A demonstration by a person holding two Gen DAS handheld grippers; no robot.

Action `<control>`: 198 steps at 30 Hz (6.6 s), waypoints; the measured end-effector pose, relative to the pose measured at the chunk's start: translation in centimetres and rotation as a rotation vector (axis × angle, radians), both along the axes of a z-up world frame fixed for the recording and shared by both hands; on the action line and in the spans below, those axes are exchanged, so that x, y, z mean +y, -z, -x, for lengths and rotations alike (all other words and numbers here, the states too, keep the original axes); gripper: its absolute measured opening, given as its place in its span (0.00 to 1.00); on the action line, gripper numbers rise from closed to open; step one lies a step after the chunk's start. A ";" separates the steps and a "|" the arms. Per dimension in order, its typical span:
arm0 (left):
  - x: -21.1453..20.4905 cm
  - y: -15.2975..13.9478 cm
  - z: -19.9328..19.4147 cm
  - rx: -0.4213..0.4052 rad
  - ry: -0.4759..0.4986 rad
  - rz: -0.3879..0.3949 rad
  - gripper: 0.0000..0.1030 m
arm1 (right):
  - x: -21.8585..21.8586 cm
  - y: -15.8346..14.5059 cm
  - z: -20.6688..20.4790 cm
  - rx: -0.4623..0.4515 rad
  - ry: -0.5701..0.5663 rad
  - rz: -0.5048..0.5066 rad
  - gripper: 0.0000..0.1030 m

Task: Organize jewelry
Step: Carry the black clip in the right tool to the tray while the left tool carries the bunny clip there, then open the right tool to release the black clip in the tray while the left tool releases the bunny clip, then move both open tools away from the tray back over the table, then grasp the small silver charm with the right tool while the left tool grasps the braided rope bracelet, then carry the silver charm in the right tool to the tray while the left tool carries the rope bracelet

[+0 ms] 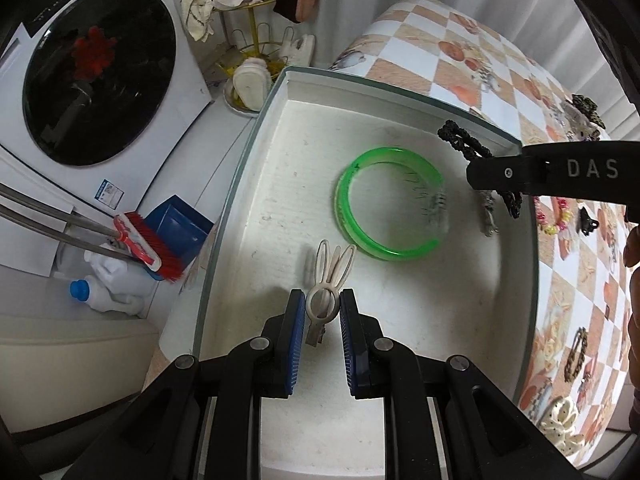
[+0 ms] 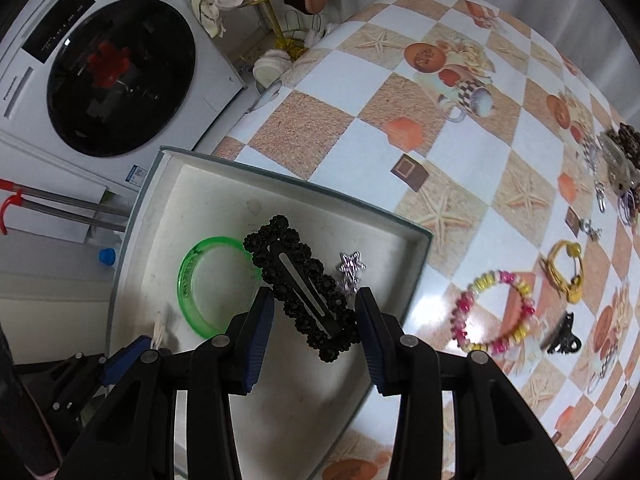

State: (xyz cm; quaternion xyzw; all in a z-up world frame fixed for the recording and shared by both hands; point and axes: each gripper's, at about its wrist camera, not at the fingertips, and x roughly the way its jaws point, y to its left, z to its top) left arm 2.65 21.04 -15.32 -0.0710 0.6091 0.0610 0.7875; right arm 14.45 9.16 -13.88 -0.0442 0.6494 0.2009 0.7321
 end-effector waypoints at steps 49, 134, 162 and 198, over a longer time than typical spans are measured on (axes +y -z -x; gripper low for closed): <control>-3.6 -2.0 -1.2 -0.003 0.078 -0.141 0.94 | -6.1 -1.8 0.5 0.048 0.173 -0.192 0.71; -32.3 3.3 0.8 0.162 0.746 -0.064 0.64 | -27.7 4.2 18.2 0.079 0.541 0.177 0.15; -30.1 -1.2 0.5 0.122 0.647 0.116 0.10 | -33.4 1.0 19.2 0.107 0.670 -0.062 0.15; -8.2 -7.0 3.1 -0.019 0.227 0.139 0.10 | -18.2 -6.1 11.6 -0.016 0.350 -0.145 0.15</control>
